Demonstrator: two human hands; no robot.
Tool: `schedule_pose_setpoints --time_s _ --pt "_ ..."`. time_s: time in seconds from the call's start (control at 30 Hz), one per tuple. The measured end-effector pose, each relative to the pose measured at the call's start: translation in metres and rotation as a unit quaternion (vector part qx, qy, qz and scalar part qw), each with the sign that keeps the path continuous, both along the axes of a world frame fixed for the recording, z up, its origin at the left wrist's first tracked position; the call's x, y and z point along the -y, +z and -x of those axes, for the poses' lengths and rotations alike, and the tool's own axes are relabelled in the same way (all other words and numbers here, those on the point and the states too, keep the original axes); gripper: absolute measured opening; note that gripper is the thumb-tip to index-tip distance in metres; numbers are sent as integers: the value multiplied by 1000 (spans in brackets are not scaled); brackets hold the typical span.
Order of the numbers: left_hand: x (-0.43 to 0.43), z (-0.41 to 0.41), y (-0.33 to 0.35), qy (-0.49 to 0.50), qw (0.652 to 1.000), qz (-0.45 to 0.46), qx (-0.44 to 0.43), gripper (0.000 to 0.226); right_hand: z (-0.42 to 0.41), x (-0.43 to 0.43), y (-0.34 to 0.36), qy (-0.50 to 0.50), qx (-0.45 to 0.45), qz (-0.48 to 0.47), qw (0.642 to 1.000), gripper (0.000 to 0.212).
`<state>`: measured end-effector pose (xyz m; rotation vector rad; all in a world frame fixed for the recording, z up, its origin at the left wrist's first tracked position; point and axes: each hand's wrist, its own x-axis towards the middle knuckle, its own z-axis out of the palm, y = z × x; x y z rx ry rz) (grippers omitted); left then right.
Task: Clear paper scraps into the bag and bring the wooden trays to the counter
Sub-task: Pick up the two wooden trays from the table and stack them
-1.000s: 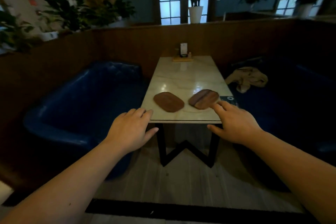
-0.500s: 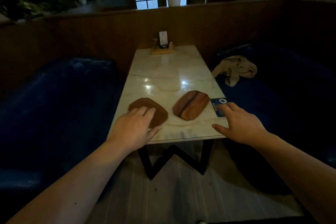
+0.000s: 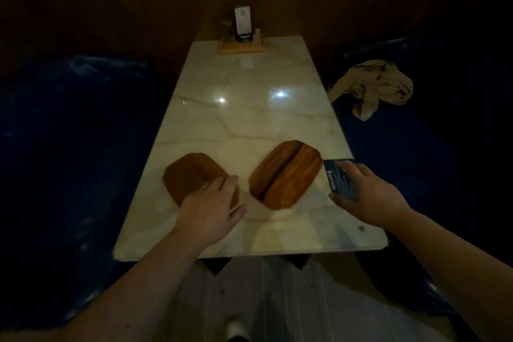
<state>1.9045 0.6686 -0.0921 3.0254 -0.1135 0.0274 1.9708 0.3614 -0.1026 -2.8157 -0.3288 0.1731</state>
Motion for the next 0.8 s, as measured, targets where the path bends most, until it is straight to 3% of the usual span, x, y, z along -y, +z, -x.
schedule_pose_setpoints --time_s 0.2,0.33,0.53,0.8 --pt "-7 -70 -29 -39 998 13 -38 69 -63 -13 -23 -6 -20 -38 999 75" --pt "-15 -121 -50 -80 995 29 -49 67 -87 -20 -39 -62 -31 -71 995 77" --pt "-18 -178 -87 -93 988 26 -117 72 -122 -20 -72 -160 -64 -82 982 62" --pt "-6 -216 -125 6 970 91 -224 74 -176 -6 -114 -174 -160 -133 963 61"
